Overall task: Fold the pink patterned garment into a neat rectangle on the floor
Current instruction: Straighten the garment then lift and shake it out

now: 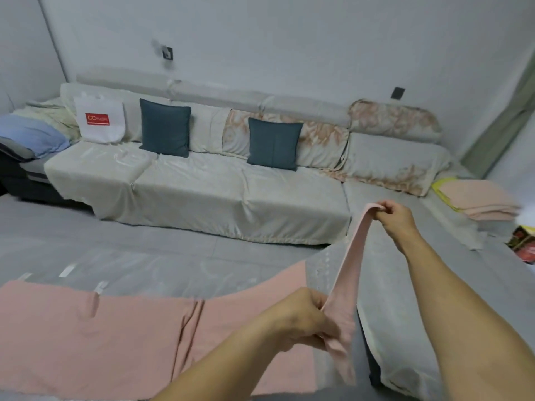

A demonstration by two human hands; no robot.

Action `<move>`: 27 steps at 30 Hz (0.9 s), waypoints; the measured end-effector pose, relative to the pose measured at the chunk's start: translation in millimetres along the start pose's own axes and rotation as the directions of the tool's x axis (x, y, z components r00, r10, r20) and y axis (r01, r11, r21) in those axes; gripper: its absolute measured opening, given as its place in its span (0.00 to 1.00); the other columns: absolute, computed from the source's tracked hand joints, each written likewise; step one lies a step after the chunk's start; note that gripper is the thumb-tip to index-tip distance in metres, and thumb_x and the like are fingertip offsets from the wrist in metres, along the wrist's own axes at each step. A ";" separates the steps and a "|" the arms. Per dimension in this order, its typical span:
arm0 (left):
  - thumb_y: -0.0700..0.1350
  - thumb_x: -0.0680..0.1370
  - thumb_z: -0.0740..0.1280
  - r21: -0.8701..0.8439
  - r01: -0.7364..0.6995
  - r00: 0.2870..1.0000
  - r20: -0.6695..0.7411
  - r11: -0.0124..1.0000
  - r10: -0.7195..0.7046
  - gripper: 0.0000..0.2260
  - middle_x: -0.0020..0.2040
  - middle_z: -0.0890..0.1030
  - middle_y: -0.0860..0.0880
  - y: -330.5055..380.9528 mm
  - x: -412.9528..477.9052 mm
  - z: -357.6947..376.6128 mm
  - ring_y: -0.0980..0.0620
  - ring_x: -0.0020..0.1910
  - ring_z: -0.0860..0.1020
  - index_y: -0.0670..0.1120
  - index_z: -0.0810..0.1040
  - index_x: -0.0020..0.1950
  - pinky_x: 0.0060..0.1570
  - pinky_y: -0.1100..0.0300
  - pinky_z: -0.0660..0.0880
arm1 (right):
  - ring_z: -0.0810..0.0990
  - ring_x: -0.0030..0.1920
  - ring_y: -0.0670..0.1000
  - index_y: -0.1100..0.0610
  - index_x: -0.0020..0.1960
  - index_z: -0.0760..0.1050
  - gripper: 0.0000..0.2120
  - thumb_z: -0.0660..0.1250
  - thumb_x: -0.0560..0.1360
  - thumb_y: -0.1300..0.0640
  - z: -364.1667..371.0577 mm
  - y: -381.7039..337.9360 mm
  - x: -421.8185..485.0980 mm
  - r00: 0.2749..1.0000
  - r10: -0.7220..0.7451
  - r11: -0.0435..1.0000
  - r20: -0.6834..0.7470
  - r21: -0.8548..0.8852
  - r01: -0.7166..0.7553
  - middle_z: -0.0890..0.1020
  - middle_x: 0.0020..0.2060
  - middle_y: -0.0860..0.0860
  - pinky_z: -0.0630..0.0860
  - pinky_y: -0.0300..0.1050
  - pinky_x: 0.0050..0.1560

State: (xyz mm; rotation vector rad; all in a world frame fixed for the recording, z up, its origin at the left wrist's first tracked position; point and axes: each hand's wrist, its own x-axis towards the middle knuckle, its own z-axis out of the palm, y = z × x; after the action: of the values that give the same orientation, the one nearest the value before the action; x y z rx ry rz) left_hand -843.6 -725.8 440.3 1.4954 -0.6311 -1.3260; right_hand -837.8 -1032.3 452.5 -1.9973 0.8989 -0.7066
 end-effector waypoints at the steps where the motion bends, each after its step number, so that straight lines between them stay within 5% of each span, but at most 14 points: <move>1: 0.29 0.71 0.64 -0.009 -0.007 1.000 -0.005 1.000 0.007 0.14 0.25 0.79 0.54 4.7 -1.0 -0.5 0.58 0.25 0.78 0.46 0.77 0.33 0.30 0.66 0.79 | 0.73 0.42 0.52 0.65 0.51 0.77 0.09 0.65 0.71 0.68 -4.7 -4.3 2.1 1.000 -0.009 1.000 -0.005 0.002 0.009 0.77 0.43 0.57 0.69 0.34 0.33; 11: 0.35 0.72 0.69 -0.118 -0.054 0.948 -0.317 0.992 0.014 0.07 0.30 0.79 0.49 4.3 -53.3 -85.6 0.57 0.26 0.77 0.45 0.78 0.37 0.36 0.61 0.80 | 0.74 0.42 0.51 0.62 0.47 0.77 0.08 0.71 0.69 0.62 64.6 -77.5 -2.9 0.958 -0.122 0.990 0.260 -0.036 0.136 0.77 0.40 0.55 0.70 0.43 0.45; 17: 0.35 0.73 0.68 -0.107 -0.117 0.887 -0.458 0.987 0.055 0.07 0.33 0.78 0.47 8.1 -120.0 -159.3 0.58 0.26 0.77 0.44 0.78 0.37 0.32 0.64 0.80 | 0.70 0.36 0.46 0.57 0.47 0.75 0.03 0.67 0.74 0.59 151.3 -143.3 -19.5 0.912 -0.247 0.965 0.326 0.002 0.261 0.75 0.35 0.50 0.67 0.38 0.36; 23: 0.36 0.73 0.69 -0.088 -0.142 0.800 -0.596 0.986 0.062 0.04 0.37 0.75 0.43 -3.5 -209.0 -247.8 0.59 0.22 0.74 0.40 0.78 0.47 0.26 0.67 0.75 | 0.73 0.43 0.52 0.53 0.42 0.77 0.03 0.66 0.73 0.60 254.9 -231.1 -50.7 0.862 -0.351 0.930 0.366 0.035 0.365 0.78 0.41 0.54 0.71 0.48 0.45; 27: 0.36 0.73 0.68 -0.083 -0.177 0.762 -0.642 0.981 0.083 0.04 0.33 0.76 0.46 -15.1 -273.9 -310.8 0.58 0.22 0.74 0.40 0.78 0.47 0.27 0.67 0.76 | 0.73 0.45 0.52 0.59 0.47 0.78 0.05 0.64 0.74 0.62 325.9 -297.7 -86.8 0.849 -0.399 0.913 0.345 0.064 0.403 0.78 0.44 0.59 0.69 0.46 0.46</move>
State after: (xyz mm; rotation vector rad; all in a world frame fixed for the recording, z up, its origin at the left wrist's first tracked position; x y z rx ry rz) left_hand -627.4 -379.0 509.9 1.6242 -0.1838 -0.6565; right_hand -549.1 -695.0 524.9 -2.2546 0.2700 -0.5373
